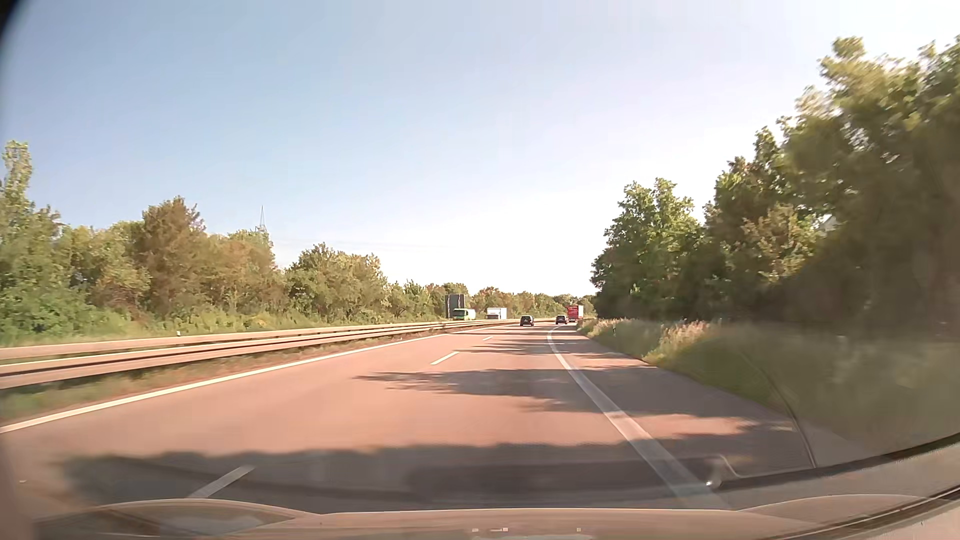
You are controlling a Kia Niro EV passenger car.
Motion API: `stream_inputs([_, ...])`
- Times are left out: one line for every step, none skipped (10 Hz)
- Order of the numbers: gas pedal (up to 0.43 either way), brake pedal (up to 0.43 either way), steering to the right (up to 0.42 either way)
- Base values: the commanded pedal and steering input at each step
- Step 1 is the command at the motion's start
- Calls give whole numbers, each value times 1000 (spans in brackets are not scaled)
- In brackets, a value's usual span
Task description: Follow the waypoints while adhering to traffic rules and regulations
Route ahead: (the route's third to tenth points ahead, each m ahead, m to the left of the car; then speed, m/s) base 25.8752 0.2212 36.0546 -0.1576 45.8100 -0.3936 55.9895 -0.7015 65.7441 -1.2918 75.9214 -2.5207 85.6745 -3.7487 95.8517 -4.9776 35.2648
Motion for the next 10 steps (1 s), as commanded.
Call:
stream_inputs([370,12,11])
stream_inputs([370,12,11])
stream_inputs([370,12,12])
stream_inputs([370,12,12])
stream_inputs([370,12,12])
stream_inputs([370,12,12])
stream_inputs([370,12,11])
stream_inputs([370,12,11])
stream_inputs([370,12,11])
stream_inputs([370,12,11])
